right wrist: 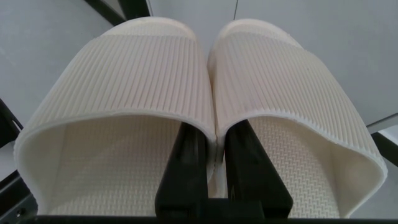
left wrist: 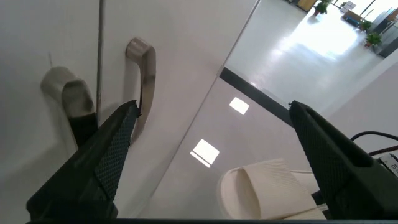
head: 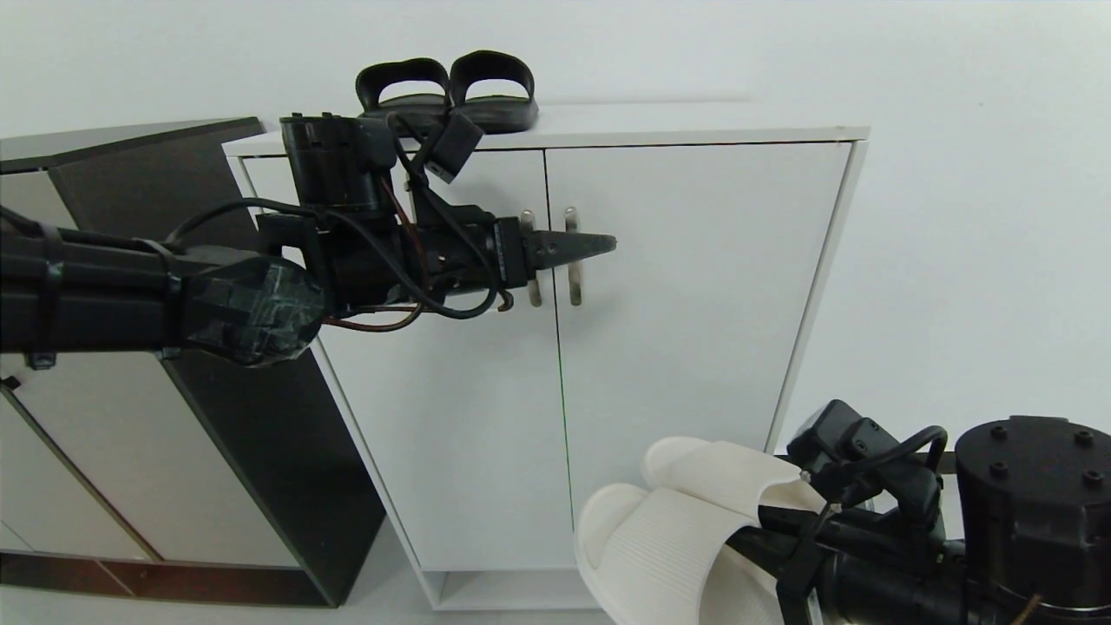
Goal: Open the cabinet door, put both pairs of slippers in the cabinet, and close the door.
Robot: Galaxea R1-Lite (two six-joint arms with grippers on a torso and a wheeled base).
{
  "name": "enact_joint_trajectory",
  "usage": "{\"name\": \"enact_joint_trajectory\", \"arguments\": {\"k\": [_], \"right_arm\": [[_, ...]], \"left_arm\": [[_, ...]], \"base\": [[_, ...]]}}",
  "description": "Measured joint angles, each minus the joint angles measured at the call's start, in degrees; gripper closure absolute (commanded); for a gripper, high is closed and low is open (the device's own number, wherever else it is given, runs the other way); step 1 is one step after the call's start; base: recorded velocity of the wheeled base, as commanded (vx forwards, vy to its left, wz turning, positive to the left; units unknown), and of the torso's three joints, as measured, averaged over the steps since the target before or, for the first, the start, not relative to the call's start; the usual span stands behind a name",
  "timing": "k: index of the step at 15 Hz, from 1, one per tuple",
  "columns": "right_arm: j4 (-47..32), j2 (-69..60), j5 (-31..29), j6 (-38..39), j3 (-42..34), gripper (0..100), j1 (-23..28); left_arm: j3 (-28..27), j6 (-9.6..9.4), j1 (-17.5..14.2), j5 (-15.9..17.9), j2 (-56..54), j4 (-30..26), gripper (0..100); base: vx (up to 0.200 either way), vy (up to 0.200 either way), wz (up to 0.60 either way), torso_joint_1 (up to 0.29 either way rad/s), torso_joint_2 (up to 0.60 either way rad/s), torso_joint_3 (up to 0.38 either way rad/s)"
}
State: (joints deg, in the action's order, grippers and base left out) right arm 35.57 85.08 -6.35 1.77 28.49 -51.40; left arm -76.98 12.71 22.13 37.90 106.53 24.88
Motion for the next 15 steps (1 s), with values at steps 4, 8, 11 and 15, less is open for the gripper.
{"name": "enact_joint_trajectory", "arguments": {"k": [4, 8, 11, 15], "right_arm": [[0.0, 0.15, 0.06, 0.0, -0.02, 100, 0.0], [-0.02, 0.2, 0.09, 0.0, -0.02, 100, 0.0], [-0.35, 0.17, 0.22, -0.07, -0.33, 100, -0.01], [-0.21, -0.9, 7.0, -0.9, -1.62, 100, -0.39]], "left_arm": [[-1.23, -0.07, 0.09, -0.13, 1.9, 0.11, 0], [-2.06, -0.1, 0.11, -0.33, 3.08, 0.13, 100], [-2.07, -0.07, 0.04, -0.49, 3.52, -0.11, 100], [-0.05, -1.37, 0.39, -0.33, 2.58, 0.43, 100]], "base": [[0.0, 0.0, 0.0, 0.0, 0.0, 0.0], [0.0, 0.0, 0.0, 0.0, 0.0, 0.0], [0.0, 0.0, 0.0, 0.0, 0.0, 0.0], [0.0, 0.0, 0.0, 0.0, 0.0, 0.0]]}}
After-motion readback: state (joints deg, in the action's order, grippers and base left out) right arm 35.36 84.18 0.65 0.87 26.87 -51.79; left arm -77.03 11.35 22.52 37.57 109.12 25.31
